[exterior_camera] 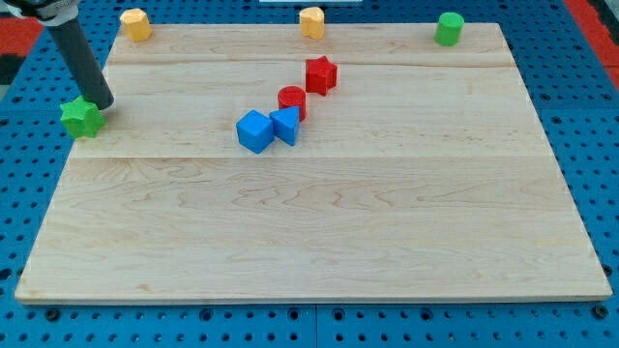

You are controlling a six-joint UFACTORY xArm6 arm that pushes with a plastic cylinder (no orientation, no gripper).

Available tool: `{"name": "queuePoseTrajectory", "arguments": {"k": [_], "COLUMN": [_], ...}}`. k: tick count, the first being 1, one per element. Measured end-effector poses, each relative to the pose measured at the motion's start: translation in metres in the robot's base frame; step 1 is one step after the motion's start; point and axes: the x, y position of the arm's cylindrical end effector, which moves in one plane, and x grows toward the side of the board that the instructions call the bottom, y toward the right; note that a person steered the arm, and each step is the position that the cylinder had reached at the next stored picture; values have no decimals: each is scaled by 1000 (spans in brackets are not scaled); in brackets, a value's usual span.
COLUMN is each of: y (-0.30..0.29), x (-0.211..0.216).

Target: Move your arm to the bottom right

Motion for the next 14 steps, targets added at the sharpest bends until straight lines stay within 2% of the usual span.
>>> {"name": "queuePoseTrajectory", "arguments": {"k": [9, 10, 11, 13, 14], "y": [-31, 18, 32, 27, 51], "x": [6, 13, 14, 54, 79]}}
